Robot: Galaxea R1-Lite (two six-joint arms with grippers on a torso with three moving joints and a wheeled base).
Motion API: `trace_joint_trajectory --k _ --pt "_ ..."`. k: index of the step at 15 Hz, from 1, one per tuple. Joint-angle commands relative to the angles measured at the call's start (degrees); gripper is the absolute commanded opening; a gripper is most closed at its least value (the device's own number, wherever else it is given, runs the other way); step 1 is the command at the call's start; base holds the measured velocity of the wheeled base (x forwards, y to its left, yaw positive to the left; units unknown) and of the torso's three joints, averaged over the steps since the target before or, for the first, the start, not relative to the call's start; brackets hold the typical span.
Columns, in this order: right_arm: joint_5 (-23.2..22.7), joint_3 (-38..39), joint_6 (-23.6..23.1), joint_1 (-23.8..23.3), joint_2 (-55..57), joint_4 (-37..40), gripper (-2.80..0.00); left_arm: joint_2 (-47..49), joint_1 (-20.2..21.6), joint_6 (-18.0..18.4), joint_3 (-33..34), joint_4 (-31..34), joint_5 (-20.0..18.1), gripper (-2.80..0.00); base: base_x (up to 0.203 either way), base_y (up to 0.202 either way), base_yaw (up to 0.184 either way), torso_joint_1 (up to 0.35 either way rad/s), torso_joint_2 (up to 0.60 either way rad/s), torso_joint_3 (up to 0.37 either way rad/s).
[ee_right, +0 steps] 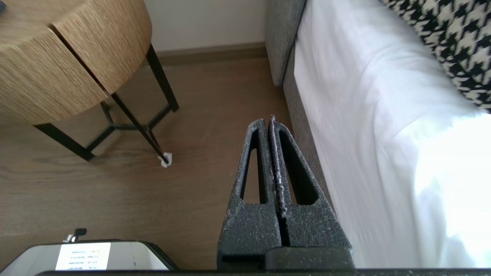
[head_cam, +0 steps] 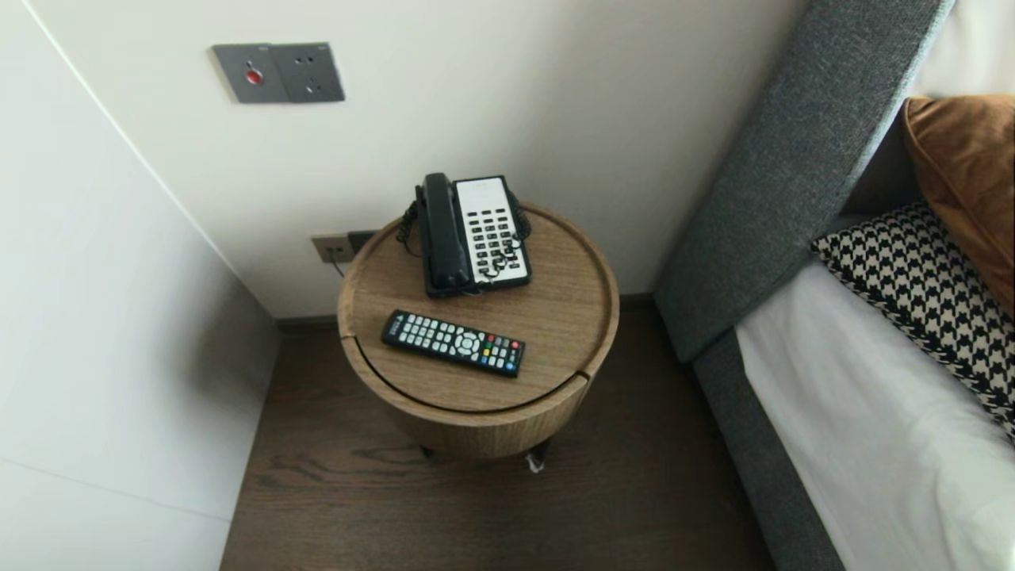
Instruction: Open the nightstand drawer
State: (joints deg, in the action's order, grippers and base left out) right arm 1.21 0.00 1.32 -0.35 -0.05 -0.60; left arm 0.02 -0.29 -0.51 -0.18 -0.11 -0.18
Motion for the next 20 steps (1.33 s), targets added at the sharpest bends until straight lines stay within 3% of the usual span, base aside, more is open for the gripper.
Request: trace_joint_trajectory --k 1,7,20 --pt "0.0 0.3 0.0 0.0 -0.6 0.0 -2.80 -0.1 0.0 0.0 0.0 0.0 0.0 -2.80 0.000 0.000 0.000 0.003 0.01 -0.201" --pt "0.0 0.3 -0.2 0.0 -0.6 0.0 -2.80 -0.1 0.0 0.0 0.0 -0.1 0.0 -2.80 0.000 0.000 0.000 0.001 0.00 -0.164" --pt "0.0 0.3 -0.2 0.0 -0.6 -0.1 -2.80 -0.1 0.0 0.3 0.0 0.0 0.0 -2.80 0.000 0.000 0.000 0.000 0.00 -0.003"
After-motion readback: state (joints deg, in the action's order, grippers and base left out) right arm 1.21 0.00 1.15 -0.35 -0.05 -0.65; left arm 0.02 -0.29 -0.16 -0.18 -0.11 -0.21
